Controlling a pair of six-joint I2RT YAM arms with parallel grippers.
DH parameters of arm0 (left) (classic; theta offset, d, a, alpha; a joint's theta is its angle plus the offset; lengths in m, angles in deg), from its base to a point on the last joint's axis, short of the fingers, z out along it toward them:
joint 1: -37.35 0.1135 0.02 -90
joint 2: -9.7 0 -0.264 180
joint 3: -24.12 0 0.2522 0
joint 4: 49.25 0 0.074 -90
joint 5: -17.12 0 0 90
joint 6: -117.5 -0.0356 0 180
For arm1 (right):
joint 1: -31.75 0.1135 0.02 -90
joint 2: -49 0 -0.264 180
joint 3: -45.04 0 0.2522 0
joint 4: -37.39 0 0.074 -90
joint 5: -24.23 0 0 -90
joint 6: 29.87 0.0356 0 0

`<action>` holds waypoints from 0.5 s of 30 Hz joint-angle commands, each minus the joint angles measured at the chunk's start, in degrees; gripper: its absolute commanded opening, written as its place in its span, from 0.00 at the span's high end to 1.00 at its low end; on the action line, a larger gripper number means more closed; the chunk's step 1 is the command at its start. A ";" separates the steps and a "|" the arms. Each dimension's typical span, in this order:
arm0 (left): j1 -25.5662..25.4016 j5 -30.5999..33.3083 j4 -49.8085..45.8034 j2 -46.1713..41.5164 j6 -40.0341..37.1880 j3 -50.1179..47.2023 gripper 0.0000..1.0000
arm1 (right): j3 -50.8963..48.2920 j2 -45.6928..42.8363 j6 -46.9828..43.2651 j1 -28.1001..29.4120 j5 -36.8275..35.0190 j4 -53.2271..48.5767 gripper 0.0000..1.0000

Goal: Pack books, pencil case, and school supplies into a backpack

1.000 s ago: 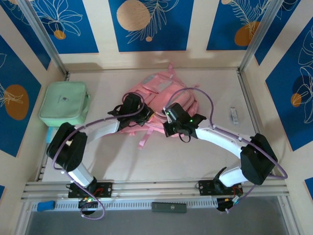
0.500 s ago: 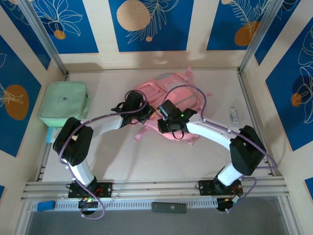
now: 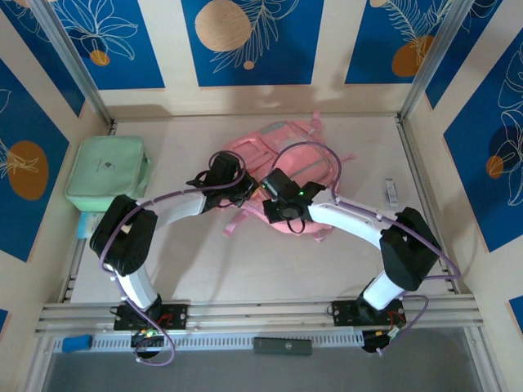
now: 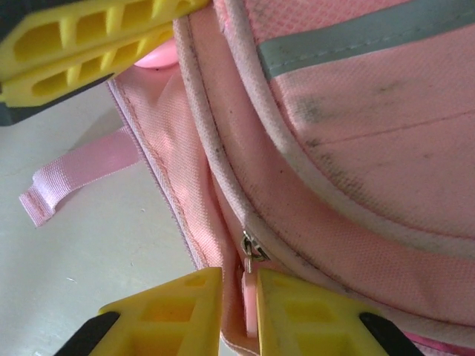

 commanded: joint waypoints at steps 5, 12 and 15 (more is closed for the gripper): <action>0.86 1.87 4.32 0.16 -0.62 1.90 1.00 | -2.97 1.68 0.28 -0.30 -3.70 0.89 0.80; 0.89 2.05 4.05 0.02 -0.49 2.05 1.00 | -1.46 3.72 -2.05 -0.71 -6.97 3.67 0.79; 0.89 2.05 3.97 -0.05 -0.60 2.08 1.00 | -0.82 4.93 -2.97 -1.35 -7.84 4.61 0.79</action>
